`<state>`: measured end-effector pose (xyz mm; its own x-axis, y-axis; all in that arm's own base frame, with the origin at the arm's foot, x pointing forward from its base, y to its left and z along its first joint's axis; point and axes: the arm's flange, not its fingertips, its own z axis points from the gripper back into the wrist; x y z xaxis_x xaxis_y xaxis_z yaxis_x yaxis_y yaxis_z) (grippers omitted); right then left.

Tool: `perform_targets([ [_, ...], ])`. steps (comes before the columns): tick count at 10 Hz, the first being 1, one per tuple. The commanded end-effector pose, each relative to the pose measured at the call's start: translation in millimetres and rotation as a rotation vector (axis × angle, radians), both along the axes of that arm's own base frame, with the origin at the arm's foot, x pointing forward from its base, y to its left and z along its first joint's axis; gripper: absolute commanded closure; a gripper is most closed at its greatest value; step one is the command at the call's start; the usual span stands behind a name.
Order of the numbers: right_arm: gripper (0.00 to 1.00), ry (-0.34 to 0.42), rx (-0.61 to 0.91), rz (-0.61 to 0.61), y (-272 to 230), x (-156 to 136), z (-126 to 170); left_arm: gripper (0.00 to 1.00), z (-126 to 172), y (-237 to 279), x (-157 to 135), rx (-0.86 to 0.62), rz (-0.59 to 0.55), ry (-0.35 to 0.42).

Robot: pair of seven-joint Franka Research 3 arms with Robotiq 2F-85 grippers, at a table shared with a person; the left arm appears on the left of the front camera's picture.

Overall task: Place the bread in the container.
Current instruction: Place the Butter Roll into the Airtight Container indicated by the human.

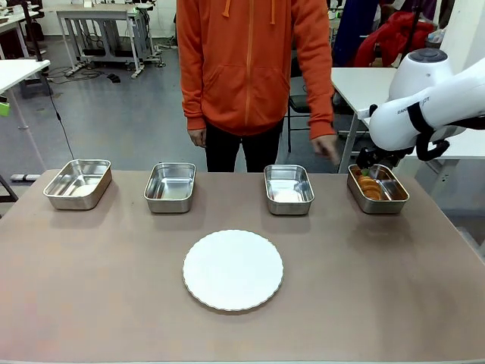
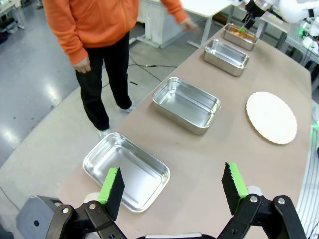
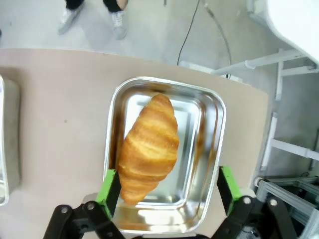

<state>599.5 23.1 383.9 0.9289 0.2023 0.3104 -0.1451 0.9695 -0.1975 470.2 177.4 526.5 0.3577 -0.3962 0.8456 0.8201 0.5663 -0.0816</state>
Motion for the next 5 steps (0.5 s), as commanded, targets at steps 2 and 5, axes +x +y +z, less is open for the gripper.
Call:
perform_targets([
  [2,0.0,-0.17,-0.022,-0.064,50,-73,24,0.0,3,-1,-1,-0.004,-0.005,-0.006],
  [5,0.0,-0.204,0.042,-0.084,74,-141,44,0.0,3,-1,-1,-0.004,-0.005,-0.006],
])
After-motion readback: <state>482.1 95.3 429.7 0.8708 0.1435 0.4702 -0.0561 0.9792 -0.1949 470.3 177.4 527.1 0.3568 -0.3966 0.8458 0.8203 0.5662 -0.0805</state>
